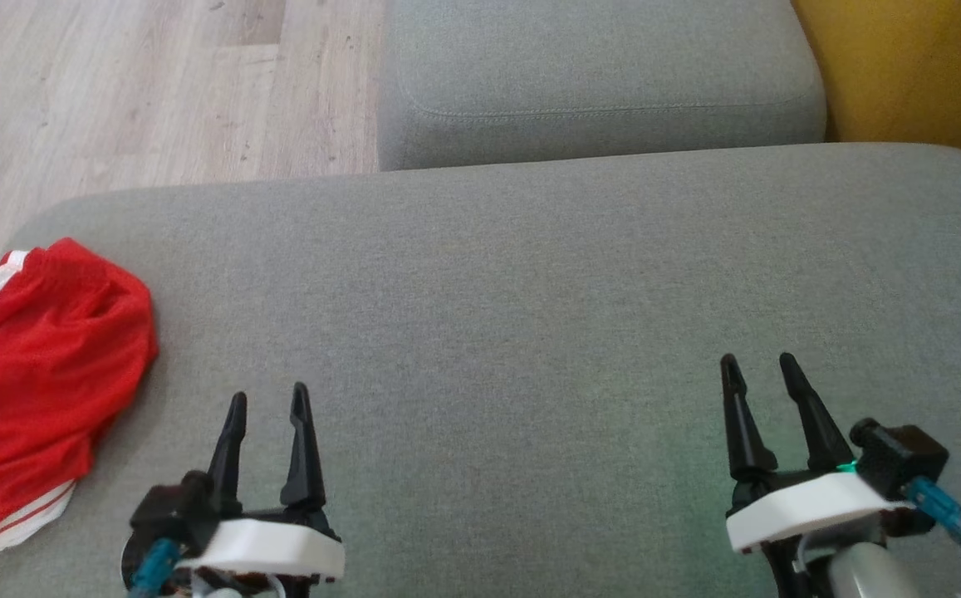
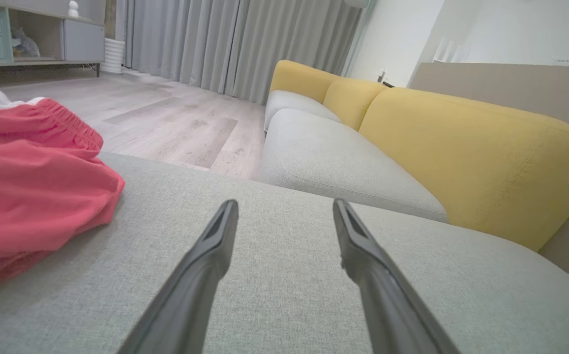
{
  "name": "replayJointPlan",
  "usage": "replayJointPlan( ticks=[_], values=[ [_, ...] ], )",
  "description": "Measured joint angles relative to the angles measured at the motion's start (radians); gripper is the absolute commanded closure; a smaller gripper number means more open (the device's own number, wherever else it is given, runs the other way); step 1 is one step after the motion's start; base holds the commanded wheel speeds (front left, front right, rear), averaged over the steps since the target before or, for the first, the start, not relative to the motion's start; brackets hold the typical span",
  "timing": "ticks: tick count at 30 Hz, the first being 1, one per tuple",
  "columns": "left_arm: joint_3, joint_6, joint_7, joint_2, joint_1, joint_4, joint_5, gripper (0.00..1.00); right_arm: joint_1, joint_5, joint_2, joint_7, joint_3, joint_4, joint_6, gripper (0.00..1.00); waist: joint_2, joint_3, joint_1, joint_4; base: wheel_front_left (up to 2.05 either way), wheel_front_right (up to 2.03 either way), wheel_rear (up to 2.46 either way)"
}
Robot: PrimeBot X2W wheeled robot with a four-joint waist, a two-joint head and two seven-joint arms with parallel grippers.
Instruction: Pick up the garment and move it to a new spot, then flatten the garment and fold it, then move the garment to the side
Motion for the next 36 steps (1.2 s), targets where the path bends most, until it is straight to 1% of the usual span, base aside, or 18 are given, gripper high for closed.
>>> replayJointPlan(
  ticks=[9, 13, 20, 23, 25, 36],
  values=[
    [-0.010, 0.011, -0.025, 0.001, 0.000, 0.019, 0.093, 0.00, 0.001, -0.126, -0.001, -0.027, 0.013, 0.011, 0.000, 0.00, 0.0000, -0.010, 0.0000, -0.002, 0.00, 0.00, 0.00],
    [-0.012, 0.028, -0.036, 0.001, 0.000, 0.023, 0.130, 0.00, 0.002, -0.182, -0.001, -0.035, 0.014, 0.022, 0.000, 0.00, 0.0000, -0.015, 0.0000, -0.003, 0.00, 0.00, 0.00],
    [-0.025, 0.031, -0.056, 0.002, 0.000, 0.035, 0.204, 0.00, 0.002, -0.282, -0.002, -0.053, 0.013, 0.038, 0.000, 0.00, 0.0000, -0.021, 0.0000, 0.000, 0.00, 0.00, 0.00],
    [-0.028, 0.038, -0.064, 0.002, 0.000, 0.039, 0.234, 0.00, 0.002, -0.318, -0.002, -0.066, 0.013, 0.044, 0.000, 0.00, 0.0000, -0.022, 0.0000, 0.000, 0.00, 0.00, 0.00],
    [-0.028, 0.053, -0.071, 0.002, 0.000, 0.046, 0.259, 0.00, 0.002, -0.346, -0.002, -0.071, 0.010, 0.054, 0.000, 0.00, 0.0000, -0.022, 0.0000, 0.000, 0.00, 0.00, 0.00],
    [-0.028, 0.063, -0.071, 0.002, 0.000, 0.070, 0.262, 0.00, 0.002, -0.357, -0.003, -0.071, -0.016, 0.064, 0.000, 0.00, 0.0000, -0.017, 0.0000, -0.006, 0.00, 0.00, 0.00]
  ],
)
